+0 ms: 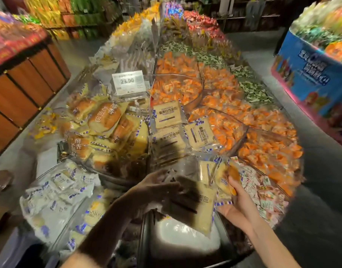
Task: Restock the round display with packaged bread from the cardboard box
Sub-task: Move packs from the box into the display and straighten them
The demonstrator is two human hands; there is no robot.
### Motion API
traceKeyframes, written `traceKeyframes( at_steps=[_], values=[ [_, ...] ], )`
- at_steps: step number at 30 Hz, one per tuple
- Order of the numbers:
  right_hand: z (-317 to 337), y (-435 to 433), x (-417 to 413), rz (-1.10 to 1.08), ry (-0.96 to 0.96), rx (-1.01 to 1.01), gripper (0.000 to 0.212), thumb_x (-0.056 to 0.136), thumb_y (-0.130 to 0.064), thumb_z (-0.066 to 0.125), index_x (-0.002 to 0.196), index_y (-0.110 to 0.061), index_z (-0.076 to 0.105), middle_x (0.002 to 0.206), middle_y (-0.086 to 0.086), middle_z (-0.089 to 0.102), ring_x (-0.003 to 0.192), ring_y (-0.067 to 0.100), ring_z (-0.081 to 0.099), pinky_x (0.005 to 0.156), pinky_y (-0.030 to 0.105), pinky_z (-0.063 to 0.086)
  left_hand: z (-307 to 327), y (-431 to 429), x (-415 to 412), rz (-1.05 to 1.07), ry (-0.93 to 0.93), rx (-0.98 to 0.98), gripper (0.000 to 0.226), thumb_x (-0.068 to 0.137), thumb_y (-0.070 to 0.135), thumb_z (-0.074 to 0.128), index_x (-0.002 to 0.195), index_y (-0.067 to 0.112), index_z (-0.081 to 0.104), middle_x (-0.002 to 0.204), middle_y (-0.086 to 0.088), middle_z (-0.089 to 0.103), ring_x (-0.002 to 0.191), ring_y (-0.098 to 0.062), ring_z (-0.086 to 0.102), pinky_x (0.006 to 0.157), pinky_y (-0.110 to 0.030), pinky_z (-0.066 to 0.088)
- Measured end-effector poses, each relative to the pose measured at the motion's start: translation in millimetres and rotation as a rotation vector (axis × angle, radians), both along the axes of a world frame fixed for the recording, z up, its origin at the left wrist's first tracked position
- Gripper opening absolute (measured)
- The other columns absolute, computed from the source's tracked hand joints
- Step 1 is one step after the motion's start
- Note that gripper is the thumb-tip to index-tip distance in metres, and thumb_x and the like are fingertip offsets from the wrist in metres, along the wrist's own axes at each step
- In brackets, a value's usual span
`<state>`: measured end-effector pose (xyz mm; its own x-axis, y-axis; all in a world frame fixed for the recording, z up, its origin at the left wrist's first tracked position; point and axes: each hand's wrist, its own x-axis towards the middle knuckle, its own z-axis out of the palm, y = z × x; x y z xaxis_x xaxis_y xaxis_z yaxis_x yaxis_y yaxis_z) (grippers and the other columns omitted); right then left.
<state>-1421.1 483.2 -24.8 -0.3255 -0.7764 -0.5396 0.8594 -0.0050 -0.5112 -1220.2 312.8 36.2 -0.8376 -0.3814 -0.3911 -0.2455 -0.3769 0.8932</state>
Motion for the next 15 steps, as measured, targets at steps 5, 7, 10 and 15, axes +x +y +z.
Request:
traceKeyframes(
  at_steps=[5, 7, 10, 15],
  values=[
    [6, 5, -17, -0.04, -0.009, 0.021, 0.108, 0.031, -0.026, 0.103, 0.13, -0.007, 0.062, 0.123, 0.021, 0.068, 0.098, 0.035, 0.072, 0.075, 0.052, 0.061, -2, -8, -13, 0.152, 0.009, 0.072, 0.043, 0.085, 0.018, 0.075, 0.125, 0.013, 0.06, 0.115, -0.016, 0.071, 0.094, -0.03, 0.071, 0.073, -0.039, 0.058],
    [10, 7, -23, -0.059, 0.014, 0.041, 0.11, 0.034, -0.028, 0.103, 0.133, -0.009, 0.06, 0.124, 0.021, 0.067, 0.104, 0.037, 0.07, 0.078, 0.054, 0.06, 0, -12, -22, 0.196, -0.001, 0.072, 0.053, 0.081, 0.018, 0.073, 0.131, 0.018, 0.055, 0.117, -0.014, 0.071, 0.097, -0.031, 0.071, 0.075, -0.042, 0.057],
    [14, 11, -35, -0.107, 0.033, 0.052, 0.105, 0.042, -0.028, 0.1, 0.137, -0.012, 0.057, 0.126, 0.02, 0.066, 0.112, 0.037, 0.067, 0.083, 0.059, 0.058, 10, -16, -38, 0.242, 0.023, 0.088, 0.058, 0.077, 0.017, 0.071, 0.132, 0.021, 0.053, 0.118, -0.014, 0.069, 0.089, -0.027, 0.073, 0.068, -0.041, 0.061],
    [19, 20, -51, -0.186, 0.006, 0.016, 0.073, 0.065, -0.027, 0.086, 0.132, -0.012, 0.059, 0.107, 0.016, 0.075, 0.088, 0.03, 0.075, 0.059, 0.043, 0.061, 43, -43, -80, 0.303, 0.084, -0.14, 0.027, 0.08, 0.011, 0.068, 0.106, 0.014, 0.061, 0.087, -0.007, 0.075, 0.075, -0.02, 0.073, 0.059, -0.035, 0.06]
  ],
)
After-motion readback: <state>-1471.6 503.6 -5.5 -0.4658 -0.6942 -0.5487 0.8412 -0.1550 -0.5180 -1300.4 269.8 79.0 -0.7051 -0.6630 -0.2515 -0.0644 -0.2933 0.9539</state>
